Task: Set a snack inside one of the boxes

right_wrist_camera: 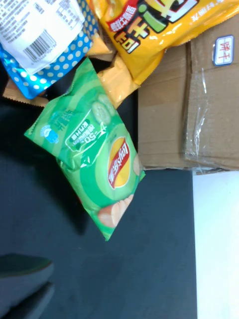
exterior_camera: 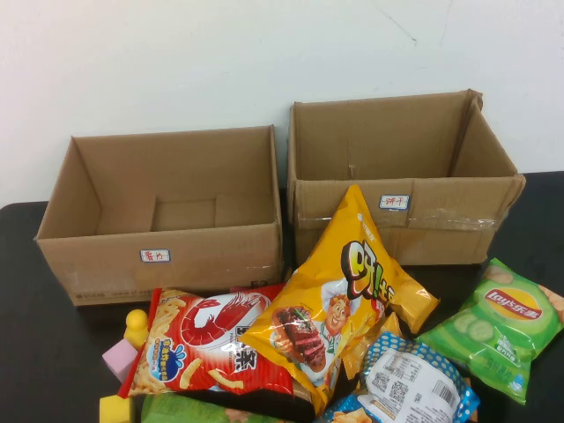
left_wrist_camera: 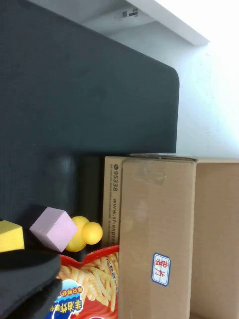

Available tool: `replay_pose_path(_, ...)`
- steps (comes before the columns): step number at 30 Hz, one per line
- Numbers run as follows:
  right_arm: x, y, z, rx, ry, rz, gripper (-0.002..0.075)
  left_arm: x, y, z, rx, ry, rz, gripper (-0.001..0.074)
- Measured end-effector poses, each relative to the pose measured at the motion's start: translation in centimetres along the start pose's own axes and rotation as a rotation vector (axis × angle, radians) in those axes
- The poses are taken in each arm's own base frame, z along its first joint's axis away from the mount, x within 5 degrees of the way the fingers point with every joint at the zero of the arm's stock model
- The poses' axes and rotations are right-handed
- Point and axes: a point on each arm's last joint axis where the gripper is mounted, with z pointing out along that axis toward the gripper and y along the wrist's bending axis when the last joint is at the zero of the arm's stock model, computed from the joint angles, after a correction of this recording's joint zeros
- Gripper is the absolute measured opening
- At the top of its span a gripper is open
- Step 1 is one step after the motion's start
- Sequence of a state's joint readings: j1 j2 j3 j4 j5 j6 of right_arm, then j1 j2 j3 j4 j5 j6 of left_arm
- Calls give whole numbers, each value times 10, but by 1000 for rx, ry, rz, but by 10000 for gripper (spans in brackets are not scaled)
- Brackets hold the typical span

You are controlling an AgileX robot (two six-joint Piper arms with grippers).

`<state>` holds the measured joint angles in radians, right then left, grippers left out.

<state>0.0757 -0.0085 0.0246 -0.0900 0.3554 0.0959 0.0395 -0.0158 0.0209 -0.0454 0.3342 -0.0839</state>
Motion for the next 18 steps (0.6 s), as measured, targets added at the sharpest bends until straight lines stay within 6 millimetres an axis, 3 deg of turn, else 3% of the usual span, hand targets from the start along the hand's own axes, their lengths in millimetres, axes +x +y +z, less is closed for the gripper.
replay_pose_path(18, 0, 0, 0, 0, 0, 0, -1, 0, 0, 0, -4, 0, 10, -2)
